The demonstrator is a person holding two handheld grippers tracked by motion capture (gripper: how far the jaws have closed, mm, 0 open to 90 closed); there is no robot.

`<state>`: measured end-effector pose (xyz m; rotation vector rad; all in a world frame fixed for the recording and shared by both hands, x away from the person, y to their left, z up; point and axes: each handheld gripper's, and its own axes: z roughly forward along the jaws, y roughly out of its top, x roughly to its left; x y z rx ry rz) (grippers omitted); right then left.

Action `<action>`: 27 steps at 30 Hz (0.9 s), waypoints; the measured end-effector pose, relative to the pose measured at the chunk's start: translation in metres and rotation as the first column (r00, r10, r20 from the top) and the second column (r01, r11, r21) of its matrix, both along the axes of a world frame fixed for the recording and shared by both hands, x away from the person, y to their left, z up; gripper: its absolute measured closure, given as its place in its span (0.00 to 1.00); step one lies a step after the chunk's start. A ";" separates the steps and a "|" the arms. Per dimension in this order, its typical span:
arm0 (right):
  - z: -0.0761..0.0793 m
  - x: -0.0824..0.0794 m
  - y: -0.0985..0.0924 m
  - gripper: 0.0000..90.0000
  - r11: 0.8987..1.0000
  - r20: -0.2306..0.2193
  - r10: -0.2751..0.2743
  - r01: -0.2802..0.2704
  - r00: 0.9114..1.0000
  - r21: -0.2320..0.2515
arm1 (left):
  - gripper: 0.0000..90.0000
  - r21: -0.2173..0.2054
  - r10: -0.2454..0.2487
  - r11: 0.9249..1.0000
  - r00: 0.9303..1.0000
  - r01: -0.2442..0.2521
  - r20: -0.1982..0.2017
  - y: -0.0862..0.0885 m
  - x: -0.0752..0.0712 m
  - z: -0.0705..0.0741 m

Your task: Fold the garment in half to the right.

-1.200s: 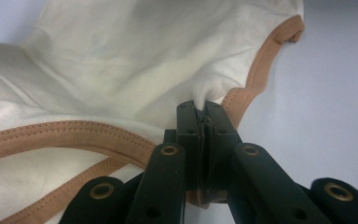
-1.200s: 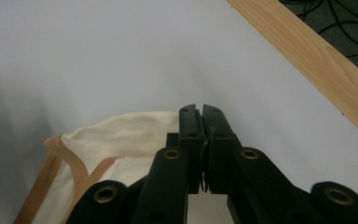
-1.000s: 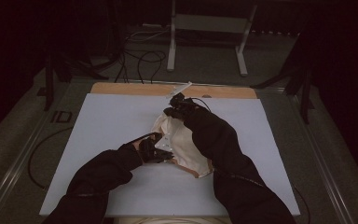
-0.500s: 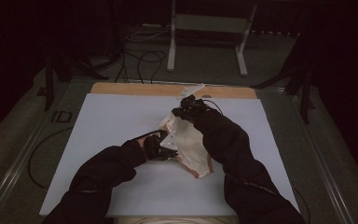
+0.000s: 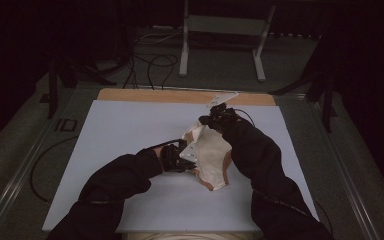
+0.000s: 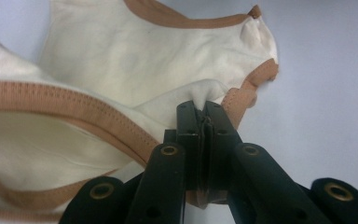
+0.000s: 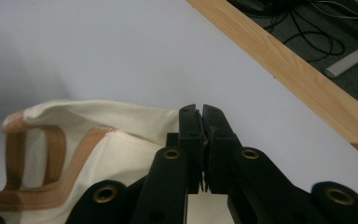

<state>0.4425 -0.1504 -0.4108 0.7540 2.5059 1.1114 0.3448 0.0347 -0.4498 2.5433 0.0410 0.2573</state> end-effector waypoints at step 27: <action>-0.013 0.001 -0.063 0.97 0.995 -0.015 -0.093 0.094 0.996 0.045 | 0.97 0.055 -0.069 0.996 0.997 0.070 -0.015 -0.047 0.003 0.010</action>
